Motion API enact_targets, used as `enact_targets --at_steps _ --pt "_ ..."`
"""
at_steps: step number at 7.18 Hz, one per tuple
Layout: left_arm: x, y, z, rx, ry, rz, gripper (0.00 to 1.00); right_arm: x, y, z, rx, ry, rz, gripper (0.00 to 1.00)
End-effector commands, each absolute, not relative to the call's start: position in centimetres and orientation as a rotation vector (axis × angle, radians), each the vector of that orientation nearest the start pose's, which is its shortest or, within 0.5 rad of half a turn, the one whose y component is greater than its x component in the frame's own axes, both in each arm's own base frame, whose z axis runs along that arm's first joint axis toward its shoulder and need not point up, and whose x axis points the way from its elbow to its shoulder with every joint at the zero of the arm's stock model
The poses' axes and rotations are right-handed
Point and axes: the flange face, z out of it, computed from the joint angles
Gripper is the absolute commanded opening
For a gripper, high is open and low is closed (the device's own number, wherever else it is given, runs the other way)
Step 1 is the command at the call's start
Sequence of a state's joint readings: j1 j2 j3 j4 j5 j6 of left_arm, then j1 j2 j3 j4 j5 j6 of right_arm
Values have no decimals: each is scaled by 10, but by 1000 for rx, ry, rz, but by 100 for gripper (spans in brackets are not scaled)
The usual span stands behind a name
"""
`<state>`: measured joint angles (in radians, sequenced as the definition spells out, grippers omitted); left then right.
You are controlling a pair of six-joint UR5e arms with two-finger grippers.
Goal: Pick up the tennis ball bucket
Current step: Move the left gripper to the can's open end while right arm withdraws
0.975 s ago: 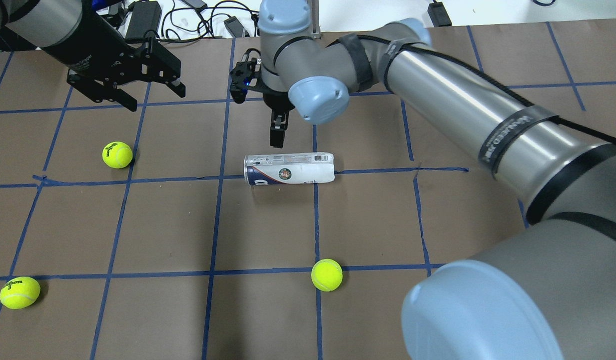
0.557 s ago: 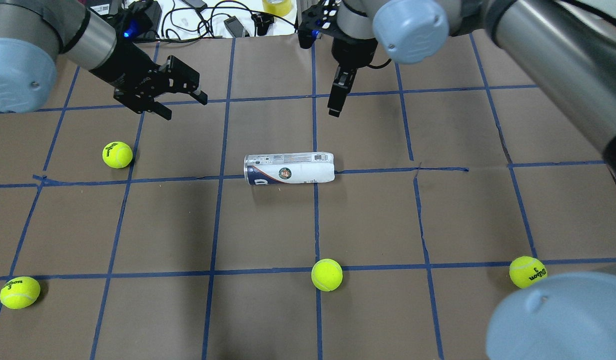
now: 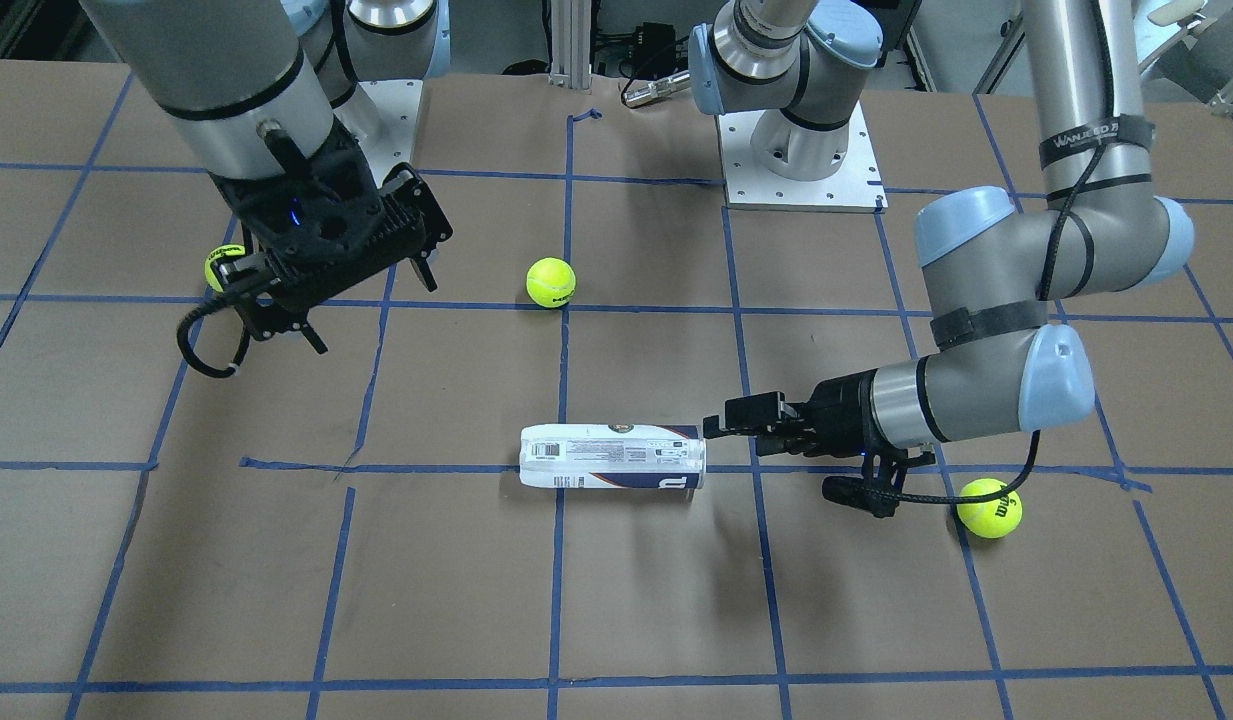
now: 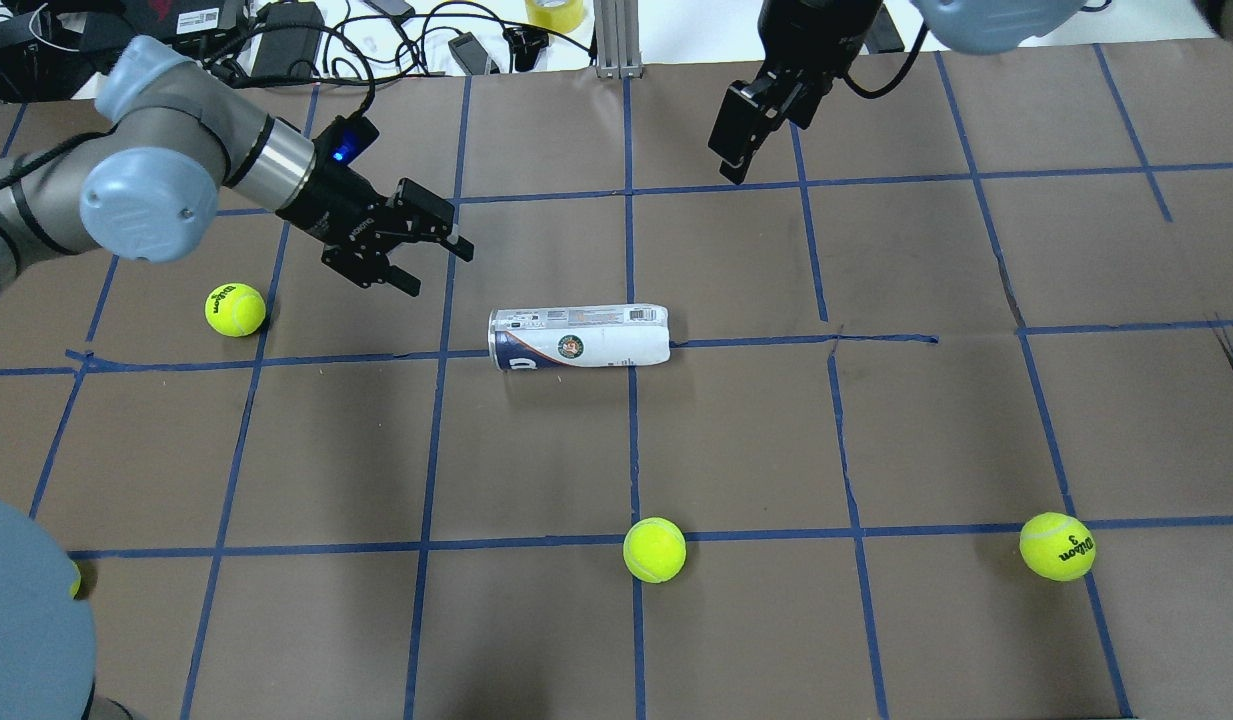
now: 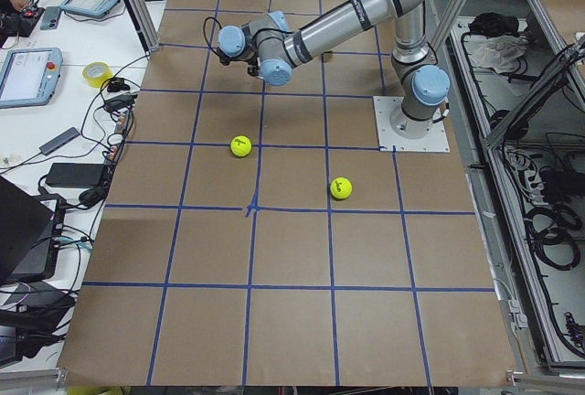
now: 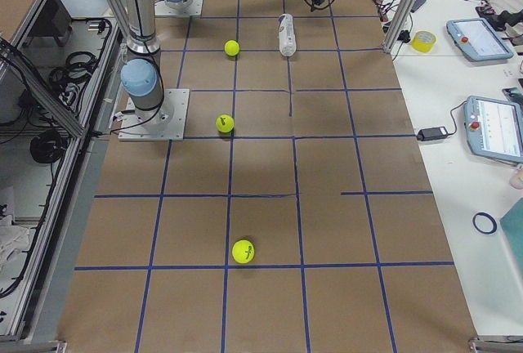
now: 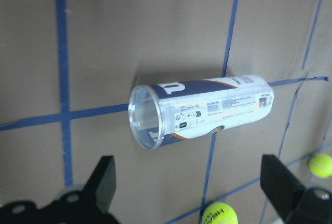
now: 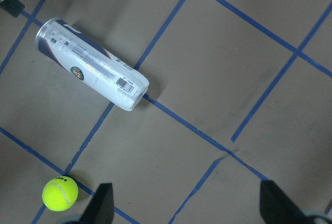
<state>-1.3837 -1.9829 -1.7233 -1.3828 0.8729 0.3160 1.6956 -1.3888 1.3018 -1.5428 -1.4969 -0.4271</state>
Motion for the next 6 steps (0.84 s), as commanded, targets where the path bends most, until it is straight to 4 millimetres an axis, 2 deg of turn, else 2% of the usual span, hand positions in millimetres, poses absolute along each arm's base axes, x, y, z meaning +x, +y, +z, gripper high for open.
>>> enact_targets --at_steps 1,2,3,4,5,6 --pt "-98 -588 186 31 -2250 -276 100 187 -542 538 -496 3123 -136 100" --pt "-107 -581 169 40 -2230 -322 100 175 -548 535 -210 3162 -127 100" --pt "-109 -579 163 46 -2223 -333 100 148 -553 534 -106 3170 -105 100" --pt "-120 -580 164 79 -2141 -313 100 131 -556 536 -46 3156 -109 100" --pt "-137 -579 163 68 -2111 -317 100 132 -555 533 -48 3150 -89 100" --pt "-140 -579 162 63 -2110 -318 84 134 -553 522 -48 3126 -37 100"
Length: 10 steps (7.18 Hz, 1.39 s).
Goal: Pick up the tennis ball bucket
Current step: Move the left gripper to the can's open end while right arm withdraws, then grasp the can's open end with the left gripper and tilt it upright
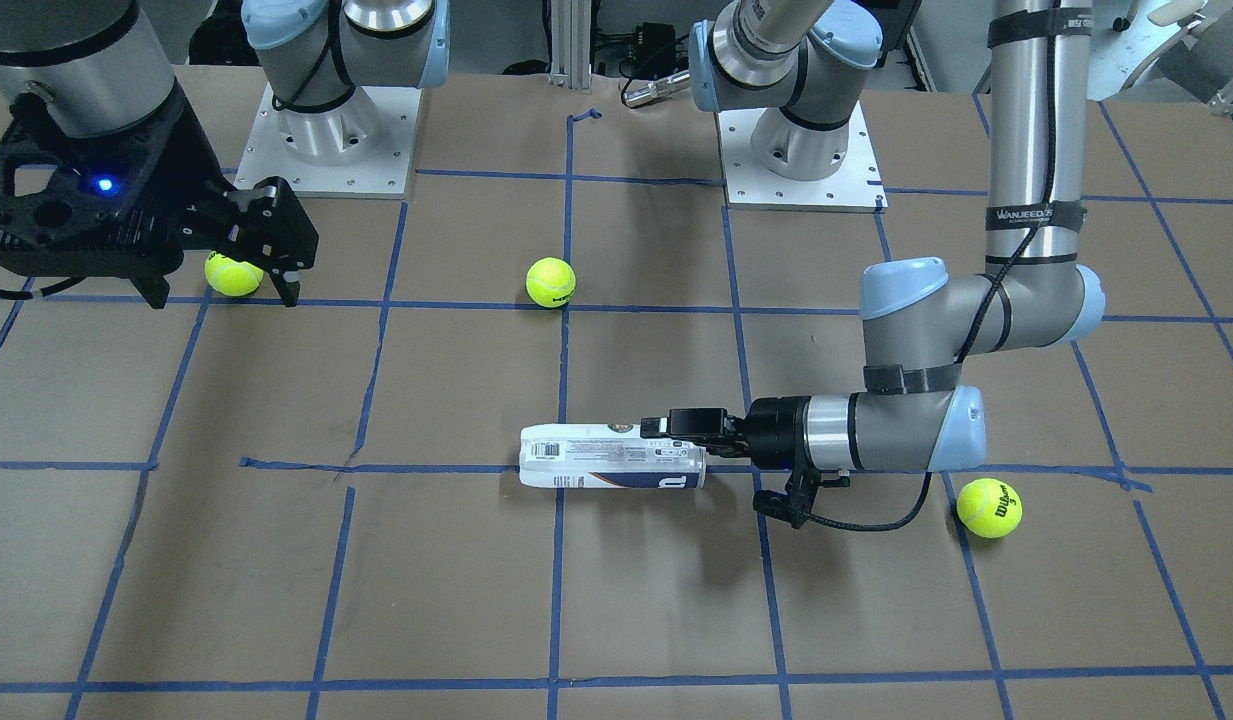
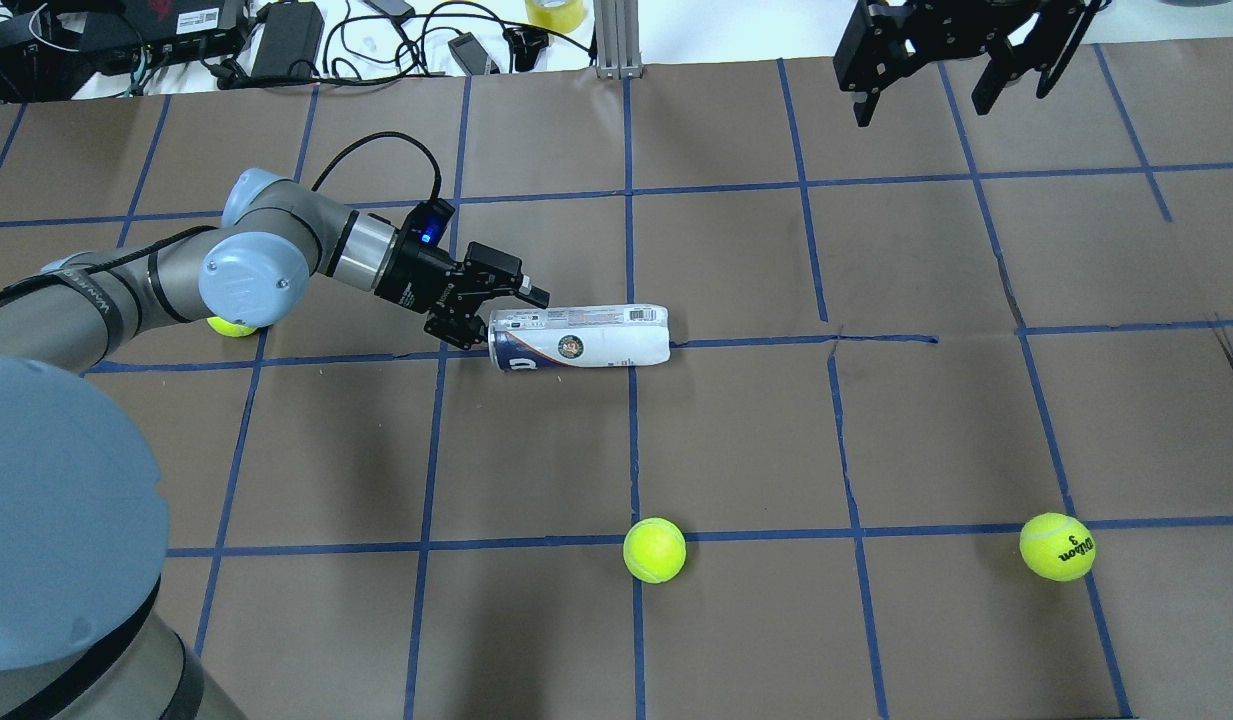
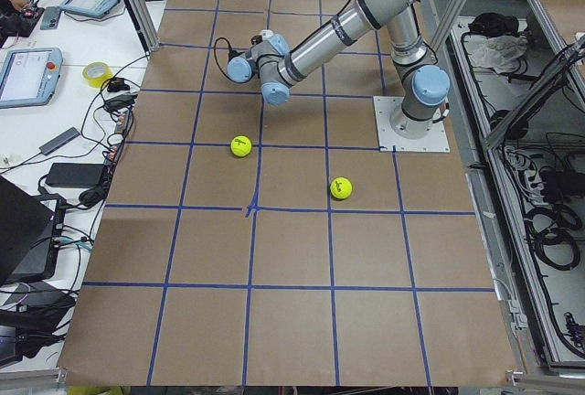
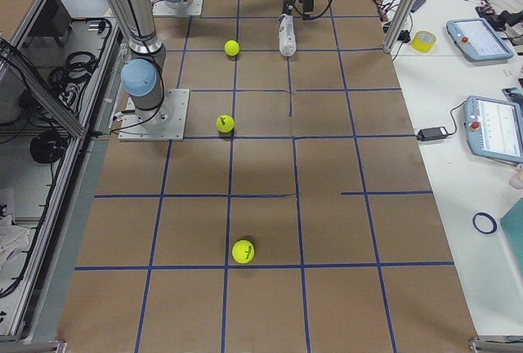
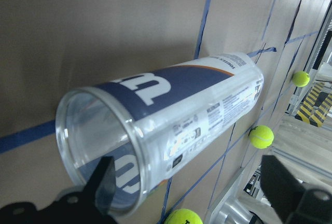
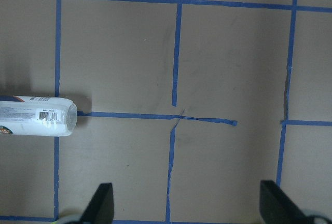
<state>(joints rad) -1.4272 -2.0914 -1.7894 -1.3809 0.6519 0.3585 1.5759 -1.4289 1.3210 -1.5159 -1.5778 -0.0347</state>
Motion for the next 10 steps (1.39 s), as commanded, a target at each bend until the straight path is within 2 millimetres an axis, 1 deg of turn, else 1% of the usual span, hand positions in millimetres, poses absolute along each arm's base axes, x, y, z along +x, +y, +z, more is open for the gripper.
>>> enact_targets --at_steps 1,2,3,4,5,6,7,8,9,10 --pt "-138 -581 166 55 -2118 -305 40 136 -551 516 -53 3112 -20 100" --pt "-139 -584 168 59 -2118 -295 0 138 -549 520 -62 3115 -34 100" --pt "-139 -585 179 81 -2126 -289 0 137 -546 525 -58 3126 -48 100" --pt "-139 -588 193 90 -2133 -266 0 138 -538 528 -48 3127 -55 100" --pt "-141 -595 214 99 -2148 -244 0 139 -532 518 -41 3115 -41 100" --pt "-143 -604 241 156 -2157 -233 0 138 -524 521 -60 3123 -51 100" --pt "-146 -611 288 223 -2185 -198 0 138 -533 523 -89 3125 -146 100" --pt "-154 -620 336 257 -2213 -145 0 139 -532 527 -74 3115 -173 100" --pt "-162 -625 382 224 -2323 -63 0 139 -532 527 -65 3110 -175 100" --pt "-169 -626 415 180 -2506 33 0 138 -531 526 -66 3119 -168 100"
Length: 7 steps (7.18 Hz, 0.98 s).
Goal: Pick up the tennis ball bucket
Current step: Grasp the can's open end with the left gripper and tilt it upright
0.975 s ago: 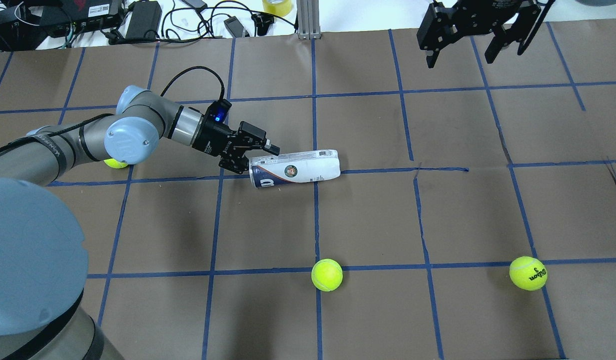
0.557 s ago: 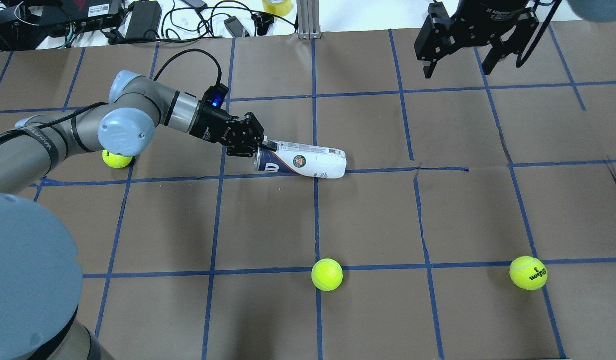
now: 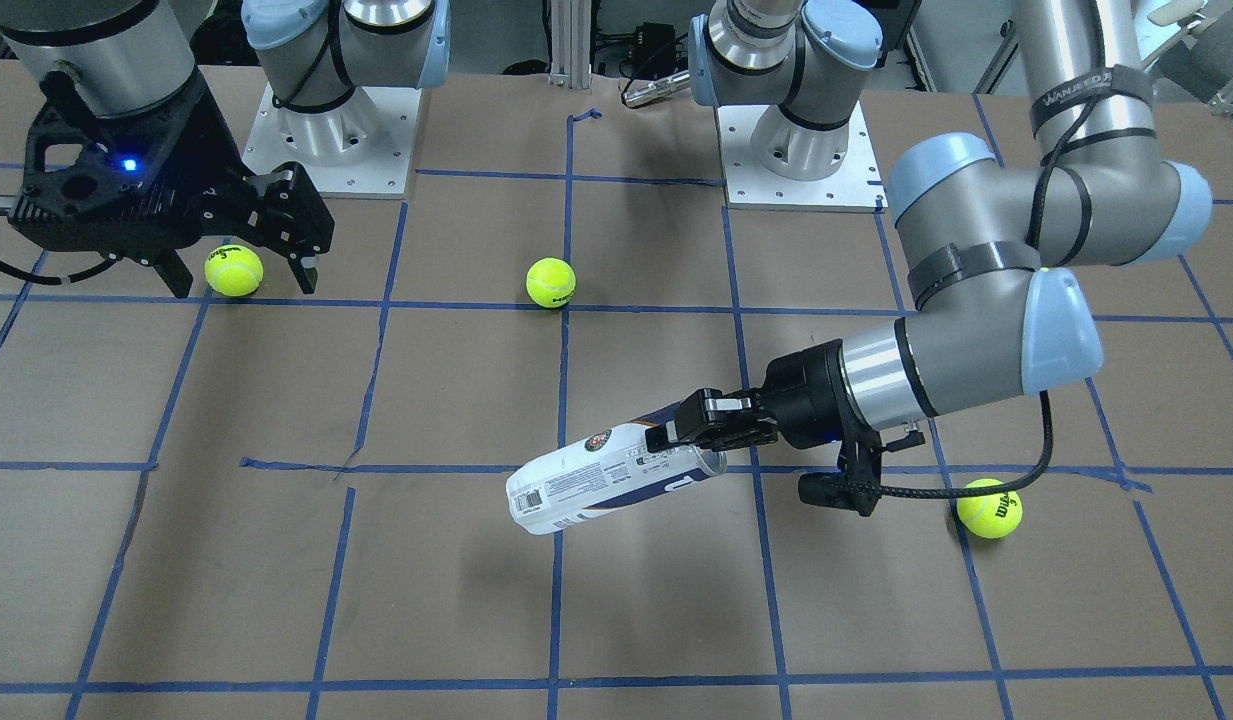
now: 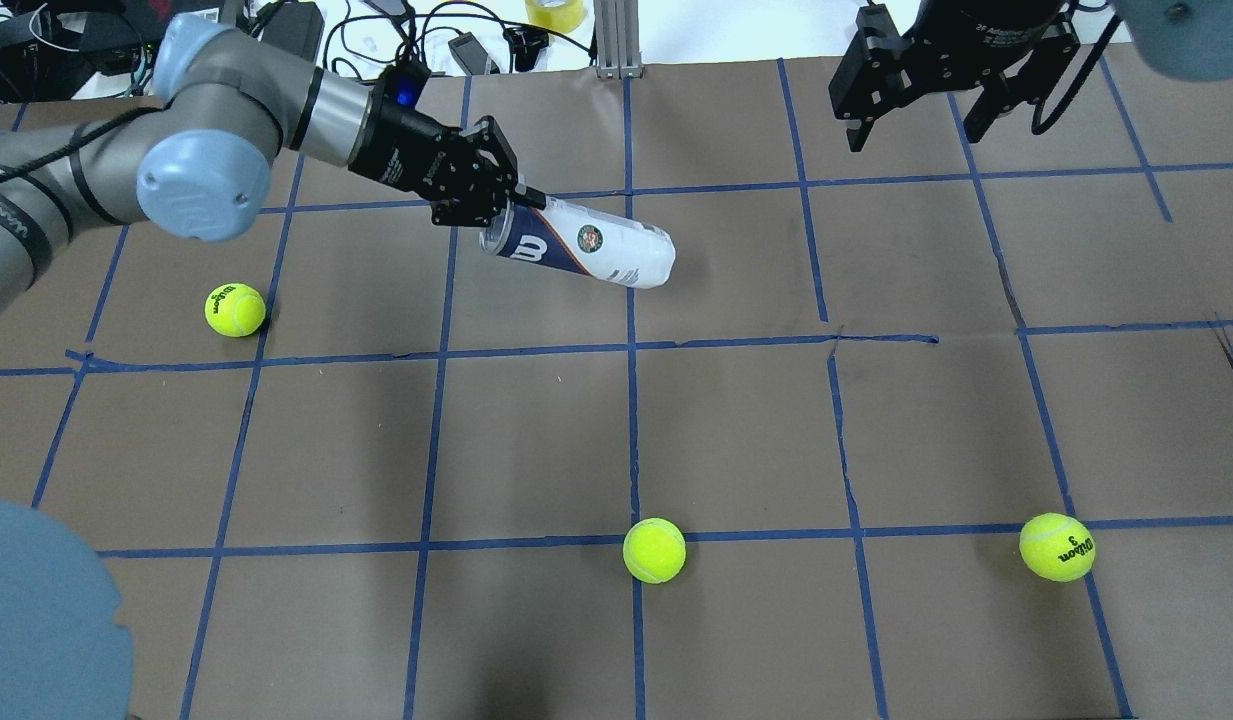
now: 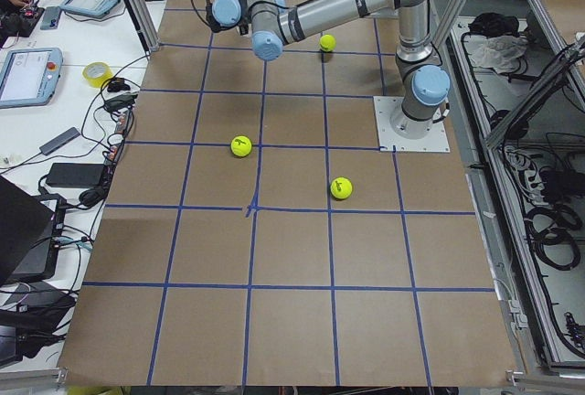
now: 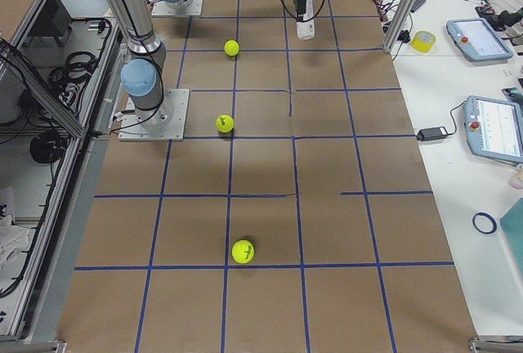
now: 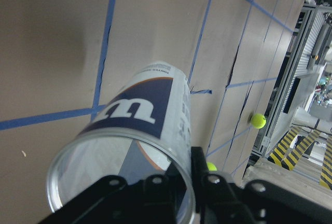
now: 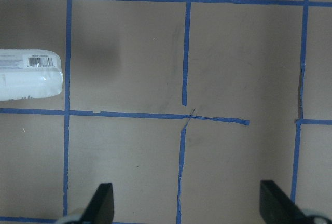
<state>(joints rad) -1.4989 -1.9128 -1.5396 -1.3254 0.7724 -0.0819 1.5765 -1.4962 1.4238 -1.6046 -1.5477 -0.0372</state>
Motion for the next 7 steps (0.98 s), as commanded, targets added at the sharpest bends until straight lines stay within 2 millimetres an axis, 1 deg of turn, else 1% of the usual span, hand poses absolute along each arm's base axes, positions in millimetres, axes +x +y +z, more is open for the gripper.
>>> enact_targets --at_steps 1,2,3,4,5,6,7 --pt "-198 -622 424 117 -2672 87 0 139 -531 526 -67 3109 -165 100" --pt "-235 -613 422 23 -2851 157 0 139 -531 524 -69 3109 -161 100" --pt "-256 -608 420 -49 -3009 231 0 139 -530 522 -66 3111 -146 100" --pt "-268 -605 414 -114 -3067 239 0 139 -530 518 -64 3110 -137 100" --pt "-287 -602 403 -261 -3163 284 0 139 -529 518 -69 3110 -137 100" --pt "-304 -601 391 -369 -3220 305 0 139 -530 516 -83 3113 -128 100" --pt "-309 -606 376 -395 -3221 275 0 139 -530 516 -83 3110 -127 100"
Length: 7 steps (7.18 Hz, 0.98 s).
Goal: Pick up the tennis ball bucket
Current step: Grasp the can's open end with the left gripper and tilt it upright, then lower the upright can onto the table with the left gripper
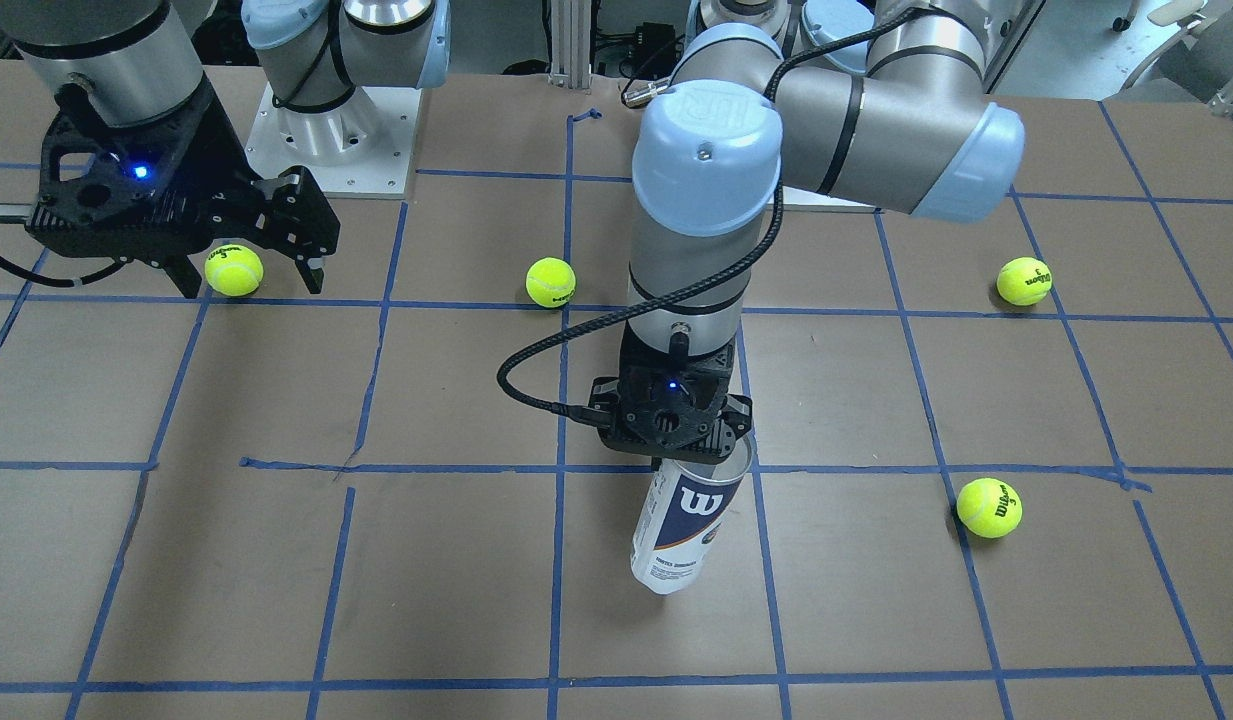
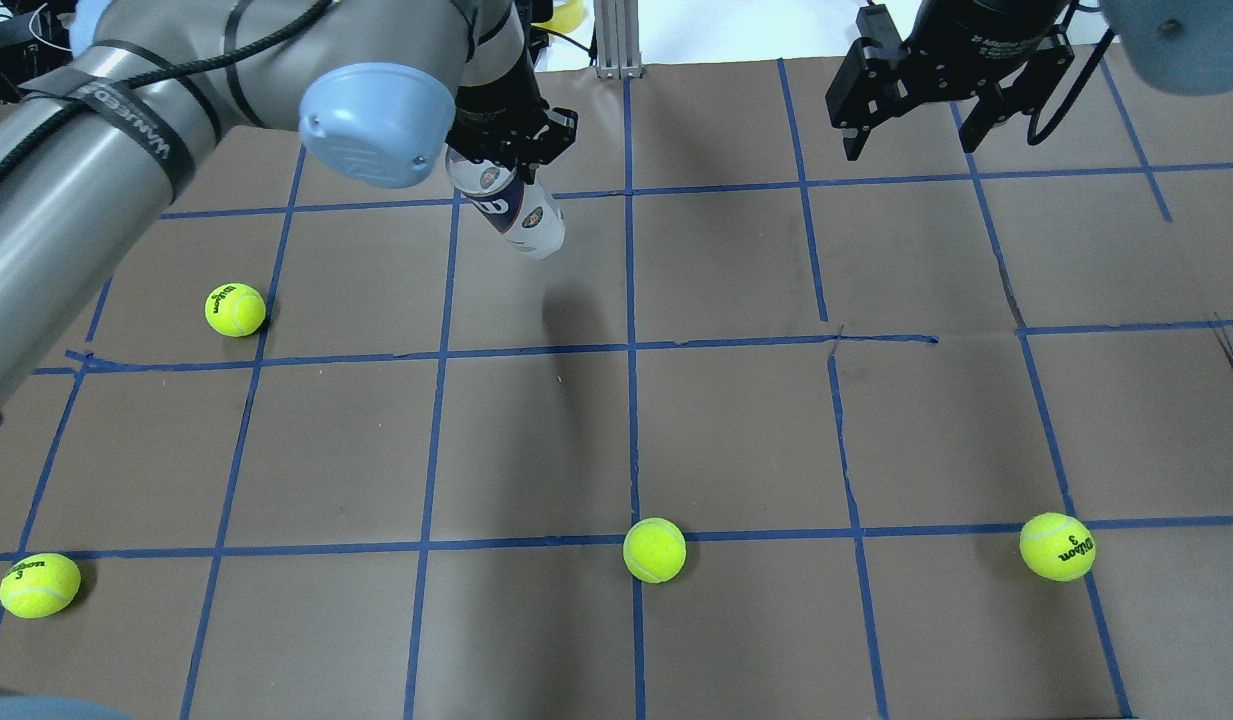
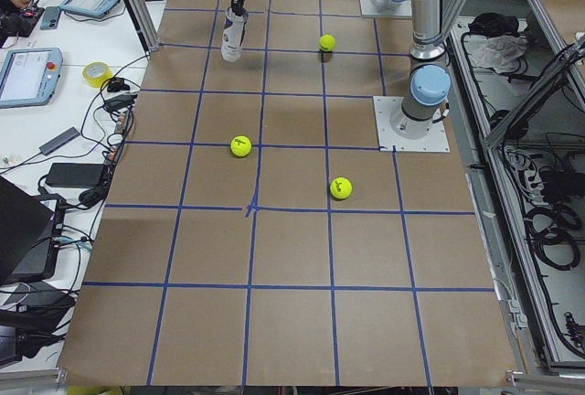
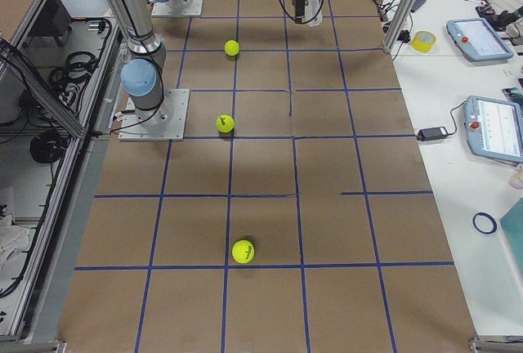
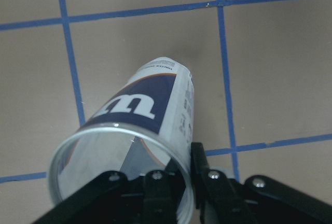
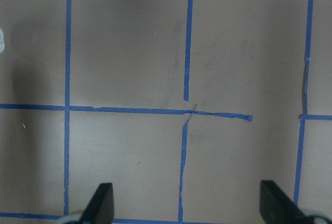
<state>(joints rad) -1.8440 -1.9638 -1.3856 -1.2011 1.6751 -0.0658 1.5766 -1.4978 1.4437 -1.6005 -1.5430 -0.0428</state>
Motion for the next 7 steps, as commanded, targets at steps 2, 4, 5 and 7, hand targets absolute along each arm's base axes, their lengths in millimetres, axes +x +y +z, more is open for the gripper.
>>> enact_targets --at_steps 2,4,5,7 --pt "-312 -611 352 495 2969 -177 0 138 -529 512 -83 3112 -118 100" --pt "-312 -611 350 551 2953 -102 0 138 -529 513 -83 3119 -118 100" --pt "-315 -613 347 556 2973 -90 0 138 -529 512 -83 3115 -116 100" --pt "-315 -611 342 560 2971 -29 0 137 -527 513 -82 3126 -120 100"
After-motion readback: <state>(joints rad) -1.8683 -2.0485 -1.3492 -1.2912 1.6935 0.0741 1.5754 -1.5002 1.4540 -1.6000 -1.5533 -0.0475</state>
